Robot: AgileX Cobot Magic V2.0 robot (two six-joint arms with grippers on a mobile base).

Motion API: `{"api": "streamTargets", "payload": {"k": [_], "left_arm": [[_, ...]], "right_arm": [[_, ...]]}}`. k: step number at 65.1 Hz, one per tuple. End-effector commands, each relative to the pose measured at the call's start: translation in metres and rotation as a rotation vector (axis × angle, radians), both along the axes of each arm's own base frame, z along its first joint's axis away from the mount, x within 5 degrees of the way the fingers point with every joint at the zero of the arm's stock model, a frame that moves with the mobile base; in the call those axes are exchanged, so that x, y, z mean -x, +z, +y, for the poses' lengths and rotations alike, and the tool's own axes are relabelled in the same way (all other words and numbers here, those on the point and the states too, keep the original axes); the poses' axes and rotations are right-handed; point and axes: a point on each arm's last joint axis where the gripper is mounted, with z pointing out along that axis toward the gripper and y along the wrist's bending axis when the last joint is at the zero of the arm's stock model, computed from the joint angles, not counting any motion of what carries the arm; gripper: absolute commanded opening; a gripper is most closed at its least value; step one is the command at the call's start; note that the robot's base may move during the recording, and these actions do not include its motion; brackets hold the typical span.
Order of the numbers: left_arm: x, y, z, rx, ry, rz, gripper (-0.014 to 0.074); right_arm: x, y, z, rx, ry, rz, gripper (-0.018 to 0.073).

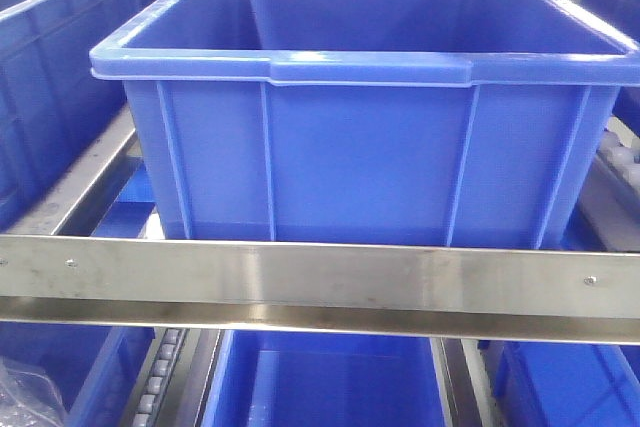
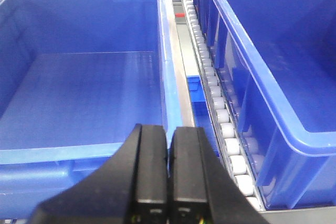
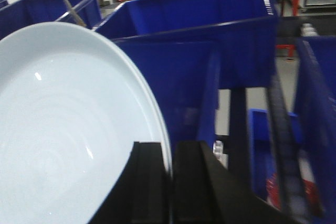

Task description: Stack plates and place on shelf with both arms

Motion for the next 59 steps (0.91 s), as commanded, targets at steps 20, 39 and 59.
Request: {"api": "streamTargets", "payload": {"k": [20, 39, 59], "left_arm": [[-0.001, 0.017, 0.000, 0.022, 0.005, -0.099, 0.0082], [-0.001, 0.017, 0.000, 0.022, 0.005, -0.099, 0.0082], [-0.001, 0.017, 0.000, 0.022, 0.005, -0.099, 0.0082]], "right_arm": [[-0.112, 0.002, 0.047, -0.033, 0.016, -0.206, 0.0300], [-0.115, 0.003, 0.049, -0.029, 0.025, -0.175, 0.0401], [-0.063, 0.012, 0.028, 0.102, 0.006, -0.193, 0.0111]]}}
